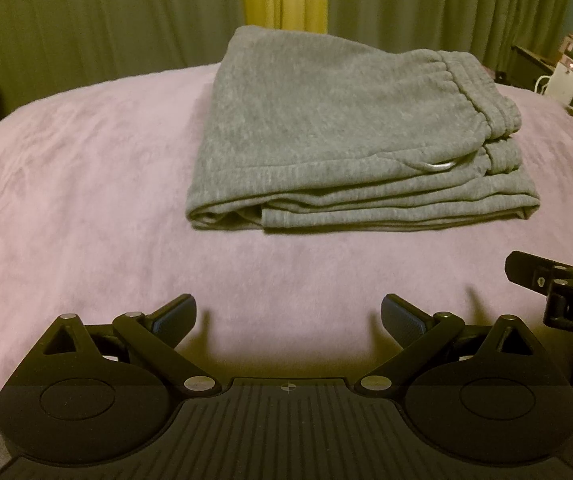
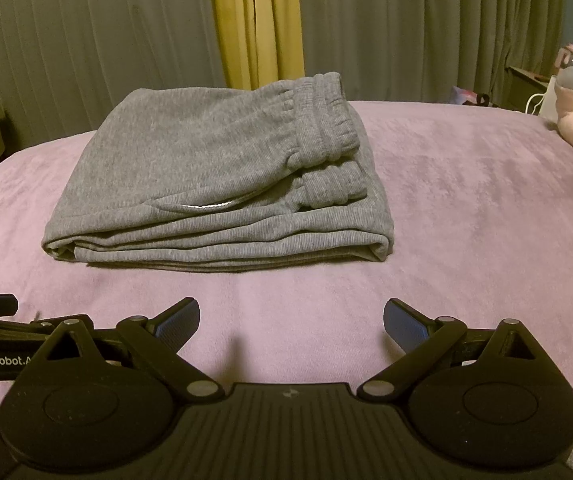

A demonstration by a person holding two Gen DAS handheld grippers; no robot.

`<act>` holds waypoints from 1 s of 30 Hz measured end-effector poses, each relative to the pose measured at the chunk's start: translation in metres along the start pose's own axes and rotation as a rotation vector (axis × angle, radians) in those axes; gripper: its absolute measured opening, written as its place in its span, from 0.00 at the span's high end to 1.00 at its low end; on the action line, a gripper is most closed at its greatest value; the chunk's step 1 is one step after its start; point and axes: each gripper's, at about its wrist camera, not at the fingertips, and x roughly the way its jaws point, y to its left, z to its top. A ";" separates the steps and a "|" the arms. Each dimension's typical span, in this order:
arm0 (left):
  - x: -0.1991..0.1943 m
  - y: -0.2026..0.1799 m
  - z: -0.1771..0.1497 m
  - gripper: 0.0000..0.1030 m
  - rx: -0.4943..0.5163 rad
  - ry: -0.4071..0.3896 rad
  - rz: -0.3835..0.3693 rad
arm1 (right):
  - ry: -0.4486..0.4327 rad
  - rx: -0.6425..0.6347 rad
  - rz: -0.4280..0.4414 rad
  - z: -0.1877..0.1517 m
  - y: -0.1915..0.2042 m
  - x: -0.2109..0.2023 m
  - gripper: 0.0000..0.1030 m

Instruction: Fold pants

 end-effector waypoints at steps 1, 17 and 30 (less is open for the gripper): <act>0.000 0.000 0.000 0.01 -0.001 0.001 -0.001 | 0.001 -0.001 0.000 0.000 0.000 0.000 0.04; 0.000 0.000 -0.002 0.01 -0.001 0.003 -0.001 | 0.003 -0.002 -0.002 -0.002 0.001 0.002 0.04; 0.001 0.001 -0.002 0.01 -0.003 0.006 -0.005 | 0.005 -0.004 -0.004 -0.003 0.001 0.002 0.04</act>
